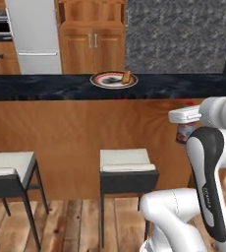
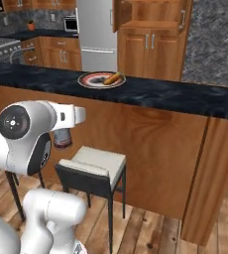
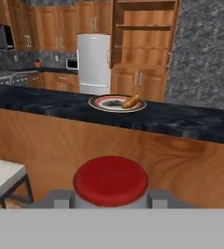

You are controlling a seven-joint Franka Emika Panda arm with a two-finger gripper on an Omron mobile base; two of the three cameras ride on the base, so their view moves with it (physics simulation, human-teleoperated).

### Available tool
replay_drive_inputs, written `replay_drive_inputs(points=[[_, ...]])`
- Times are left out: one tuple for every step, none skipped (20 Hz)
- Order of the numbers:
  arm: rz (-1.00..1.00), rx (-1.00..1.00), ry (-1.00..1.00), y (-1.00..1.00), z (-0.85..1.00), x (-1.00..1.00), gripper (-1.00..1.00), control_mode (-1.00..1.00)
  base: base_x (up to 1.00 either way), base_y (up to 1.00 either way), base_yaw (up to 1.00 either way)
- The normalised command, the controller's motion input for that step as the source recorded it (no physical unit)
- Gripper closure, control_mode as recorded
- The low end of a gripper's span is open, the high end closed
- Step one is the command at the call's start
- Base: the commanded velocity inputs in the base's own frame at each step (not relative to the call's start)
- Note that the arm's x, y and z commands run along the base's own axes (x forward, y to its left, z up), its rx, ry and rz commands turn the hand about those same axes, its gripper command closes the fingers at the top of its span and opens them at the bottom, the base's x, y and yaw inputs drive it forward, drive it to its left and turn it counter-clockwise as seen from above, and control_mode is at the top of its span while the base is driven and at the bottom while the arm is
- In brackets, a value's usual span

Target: Move the hot dog bun to the plate on the dining table and place the condiment next to that plate. Then navigate to the fridge and take the sausage and place it on the plate as well.

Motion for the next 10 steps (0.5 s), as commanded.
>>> replay_drive_inputs(points=[[0.0, 0.0, 0.0, 0.0, 0.0, 0.0, 1.0, 1.0, 0.25, 0.88, -0.38], [0.0, 0.0, 0.0, 0.0, 0.0, 0.0, 1.0, 1.0, 0.14, 0.9, -0.32], [0.0, 0.0, 0.0, 0.0, 0.0, 0.0, 1.0, 1.0, 0.16, 0.94, -0.31], [0.0, 0.0, 0.0, 0.0, 0.0, 0.0, 1.0, 1.0, 0.18, 0.98, -0.3], [0.0, 0.0, 0.0, 0.0, 0.0, 0.0, 1.0, 1.0, 0.22, 0.99, -0.29], [0.0, 0.0, 0.0, 0.0, 0.0, 0.0, 1.0, 1.0, 0.37, 0.98, -0.28], [0.0, 0.0, 0.0, 0.0, 0.0, 0.0, 1.0, 1.0, 0.44, 0.91, -0.25], [0.0, 0.0, 0.0, 0.0, 0.0, 0.0, 1.0, 1.0, 0.61, 0.79, -0.21], [0.0, 0.0, 0.0, 0.0, 0.0, 0.0, 1.0, 1.0, 0.68, 0.77, -0.19], [0.0, 0.0, 0.0, 0.0, 0.0, 0.0, 1.0, 1.0, 0.76, 0.73, -0.17]])
